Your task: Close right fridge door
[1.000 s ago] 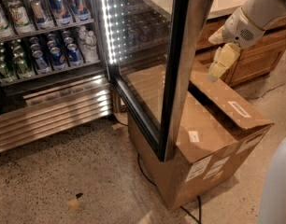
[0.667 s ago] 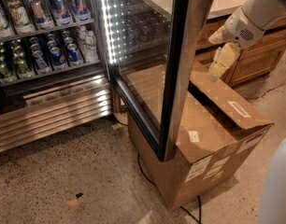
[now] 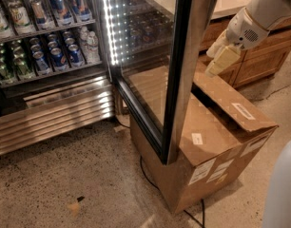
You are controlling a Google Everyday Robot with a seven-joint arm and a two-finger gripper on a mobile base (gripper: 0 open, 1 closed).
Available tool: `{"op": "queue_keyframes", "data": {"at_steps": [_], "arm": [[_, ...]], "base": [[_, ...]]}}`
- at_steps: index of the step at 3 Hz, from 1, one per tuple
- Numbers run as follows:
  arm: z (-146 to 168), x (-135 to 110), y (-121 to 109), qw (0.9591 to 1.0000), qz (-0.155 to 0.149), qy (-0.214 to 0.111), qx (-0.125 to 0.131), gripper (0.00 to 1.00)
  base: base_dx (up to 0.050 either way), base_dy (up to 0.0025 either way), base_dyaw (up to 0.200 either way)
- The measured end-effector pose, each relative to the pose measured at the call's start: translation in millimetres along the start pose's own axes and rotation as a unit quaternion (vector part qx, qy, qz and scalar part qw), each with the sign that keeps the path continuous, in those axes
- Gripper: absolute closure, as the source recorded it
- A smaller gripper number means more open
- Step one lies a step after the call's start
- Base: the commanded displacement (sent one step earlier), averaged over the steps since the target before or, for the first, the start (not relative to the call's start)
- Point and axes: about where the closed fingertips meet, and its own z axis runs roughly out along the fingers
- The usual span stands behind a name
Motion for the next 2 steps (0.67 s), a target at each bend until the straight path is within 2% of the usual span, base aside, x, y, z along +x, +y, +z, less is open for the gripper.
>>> {"op": "queue_keyframes", "data": {"at_steps": [2], "arm": [[0.0,0.0,0.0,1.0000,0.000,0.000,0.000,0.88]], "base": [[0.000,0.00000,0.000]]}}
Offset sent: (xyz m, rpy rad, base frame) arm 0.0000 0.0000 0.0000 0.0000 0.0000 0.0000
